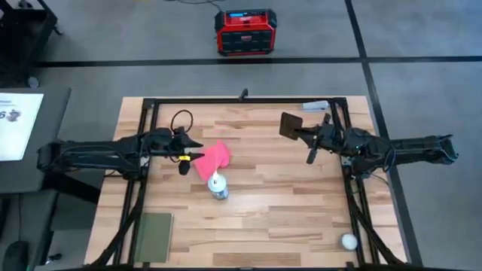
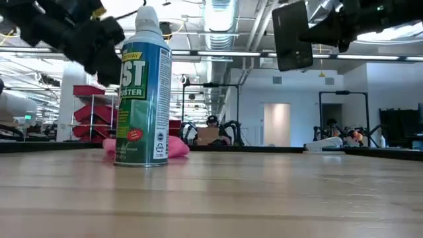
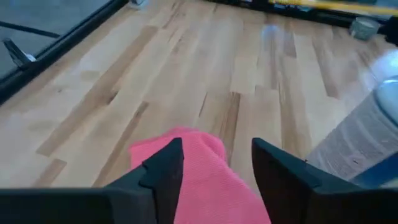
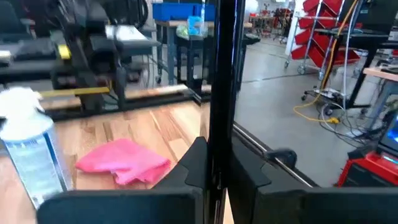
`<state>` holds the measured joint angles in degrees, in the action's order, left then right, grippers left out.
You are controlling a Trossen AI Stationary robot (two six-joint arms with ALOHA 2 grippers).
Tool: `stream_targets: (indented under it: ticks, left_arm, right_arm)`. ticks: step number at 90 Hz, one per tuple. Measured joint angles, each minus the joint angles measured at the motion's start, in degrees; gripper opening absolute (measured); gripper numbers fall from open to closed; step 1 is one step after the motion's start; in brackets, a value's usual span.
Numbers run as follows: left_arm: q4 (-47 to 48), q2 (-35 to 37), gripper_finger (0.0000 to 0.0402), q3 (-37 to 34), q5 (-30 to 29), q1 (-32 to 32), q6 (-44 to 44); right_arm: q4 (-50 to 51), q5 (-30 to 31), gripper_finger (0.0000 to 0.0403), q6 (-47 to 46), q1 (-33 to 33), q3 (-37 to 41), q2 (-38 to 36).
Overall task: Apply microfiber cloth
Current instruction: Wipe the back of the cellphone with the pink microfiber cloth
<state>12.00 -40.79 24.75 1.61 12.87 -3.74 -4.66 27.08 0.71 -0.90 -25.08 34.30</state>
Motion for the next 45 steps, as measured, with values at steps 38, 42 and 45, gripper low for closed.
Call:
stream_targets:
  ticks: [38, 42, 45]
  left_arm:
    - [-0.3, 21.3, 0.0143, -8.0, -3.5, -5.0, 1.3]
    - [-1.6, 23.4, 0.0143, -9.8, -3.6, -5.2, 1.6]
    - [-2.6, 25.0, 0.0143, -11.2, -3.6, -5.3, 1.6]
  right_arm:
    - [7.8, 0.3, 0.0016, -1.1, 0.0, 1.2, -9.2]
    - [8.0, 0.2, 0.0016, -1.7, 0.0, 2.3, -9.7]
    - [8.1, 0.2, 0.0016, -2.4, 0.0, 3.1, -10.0]
